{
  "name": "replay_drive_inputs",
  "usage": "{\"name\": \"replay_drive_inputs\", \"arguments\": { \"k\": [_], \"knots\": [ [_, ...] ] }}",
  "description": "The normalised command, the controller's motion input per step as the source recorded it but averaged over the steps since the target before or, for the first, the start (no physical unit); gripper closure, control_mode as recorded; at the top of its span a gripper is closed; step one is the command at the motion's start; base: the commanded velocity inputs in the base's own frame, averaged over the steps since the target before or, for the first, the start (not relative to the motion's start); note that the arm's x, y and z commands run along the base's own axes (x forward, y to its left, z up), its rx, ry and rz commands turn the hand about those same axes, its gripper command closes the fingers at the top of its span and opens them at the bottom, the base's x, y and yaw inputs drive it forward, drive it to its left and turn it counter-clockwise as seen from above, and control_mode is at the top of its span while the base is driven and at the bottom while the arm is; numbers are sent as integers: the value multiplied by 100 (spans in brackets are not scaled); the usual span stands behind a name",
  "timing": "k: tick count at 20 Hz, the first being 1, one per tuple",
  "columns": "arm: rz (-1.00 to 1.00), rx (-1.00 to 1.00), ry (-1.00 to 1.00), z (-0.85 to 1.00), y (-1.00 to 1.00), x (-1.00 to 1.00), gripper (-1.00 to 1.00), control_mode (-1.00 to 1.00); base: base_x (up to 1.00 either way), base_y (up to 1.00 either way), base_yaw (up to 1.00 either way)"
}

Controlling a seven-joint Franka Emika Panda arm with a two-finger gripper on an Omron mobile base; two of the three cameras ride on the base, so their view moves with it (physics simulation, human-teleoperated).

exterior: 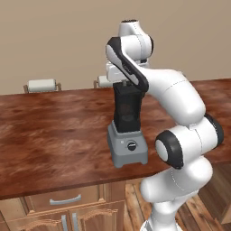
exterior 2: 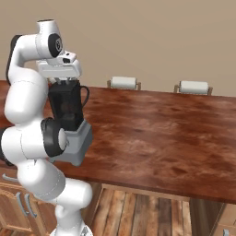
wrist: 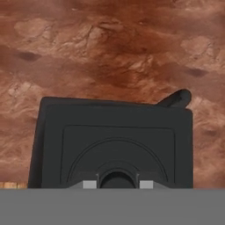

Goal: Open the blender lid, put the peach in the blender, close the lid, and start the blender.

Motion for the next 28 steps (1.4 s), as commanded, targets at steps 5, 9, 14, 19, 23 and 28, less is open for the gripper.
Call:
{"name": "replay_drive_inputs", "arguments": {
  "k": [5, 9, 14, 19, 23, 28],
  "knots": [
    [8, 1, -6, 0, 2, 0, 100, -100, 0, 0, 0],
    [2, 3, -1, -3, 0, 0, 100, -100, 0, 0, 0],
    [0, 4, 0, -13, 0, 0, 100, -100, 0, 0, 0],
    [-2, 5, -3, -3, 0, 0, 100, -100, 0, 0, 0],
    [-7, 0, -3, 0, 0, 0, 100, -100, 0, 0, 0],
    [-13, 0, -9, 0, 0, 0, 100, -100, 0, 0, 0]
  ]
}}
